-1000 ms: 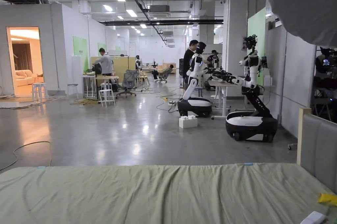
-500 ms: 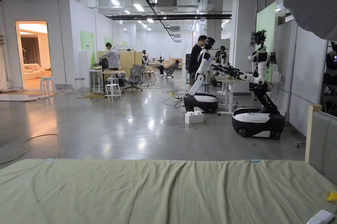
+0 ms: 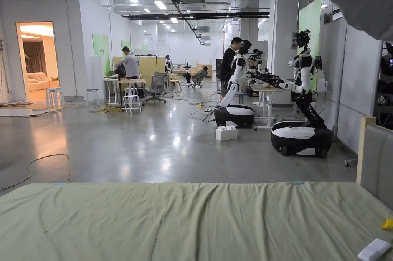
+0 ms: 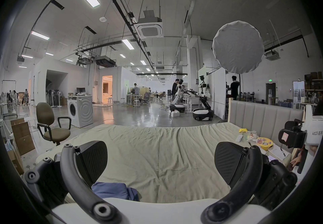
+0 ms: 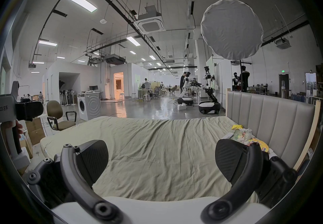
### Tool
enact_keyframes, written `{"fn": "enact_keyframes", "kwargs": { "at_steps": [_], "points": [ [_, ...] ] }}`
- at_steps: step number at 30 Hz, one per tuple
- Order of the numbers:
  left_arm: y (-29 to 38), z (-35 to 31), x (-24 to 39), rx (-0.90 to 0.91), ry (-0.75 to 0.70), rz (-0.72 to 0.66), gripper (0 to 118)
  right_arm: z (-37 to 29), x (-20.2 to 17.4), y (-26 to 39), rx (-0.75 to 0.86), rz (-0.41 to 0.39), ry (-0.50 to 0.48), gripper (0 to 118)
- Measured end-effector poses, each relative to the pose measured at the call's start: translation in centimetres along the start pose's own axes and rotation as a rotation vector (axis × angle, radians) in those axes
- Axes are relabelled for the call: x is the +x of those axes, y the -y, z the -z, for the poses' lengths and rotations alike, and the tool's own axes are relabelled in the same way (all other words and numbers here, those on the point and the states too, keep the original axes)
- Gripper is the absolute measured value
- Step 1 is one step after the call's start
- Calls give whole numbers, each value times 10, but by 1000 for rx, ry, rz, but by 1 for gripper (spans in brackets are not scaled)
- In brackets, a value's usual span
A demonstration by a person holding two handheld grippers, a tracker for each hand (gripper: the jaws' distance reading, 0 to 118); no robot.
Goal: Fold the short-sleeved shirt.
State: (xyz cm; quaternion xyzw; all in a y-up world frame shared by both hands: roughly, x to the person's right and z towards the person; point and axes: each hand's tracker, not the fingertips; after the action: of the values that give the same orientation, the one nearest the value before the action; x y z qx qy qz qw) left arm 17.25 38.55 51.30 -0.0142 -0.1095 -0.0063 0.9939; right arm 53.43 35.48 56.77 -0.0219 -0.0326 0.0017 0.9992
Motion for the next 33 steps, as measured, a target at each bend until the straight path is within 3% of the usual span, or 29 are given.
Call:
{"fn": "enact_keyframes", "kwargs": {
  "at_steps": [17,23,33],
  "points": [
    [3,1,5,-21,31,14,118,0,-2,-2,-7,-19,17,118],
    [4,1,5,-27,38,12,118,1,5,-2,-26,77,-3,118],
    [3,1,8,-25,47,12,118,1,7,-1,-35,86,25,118]
  ]
}}
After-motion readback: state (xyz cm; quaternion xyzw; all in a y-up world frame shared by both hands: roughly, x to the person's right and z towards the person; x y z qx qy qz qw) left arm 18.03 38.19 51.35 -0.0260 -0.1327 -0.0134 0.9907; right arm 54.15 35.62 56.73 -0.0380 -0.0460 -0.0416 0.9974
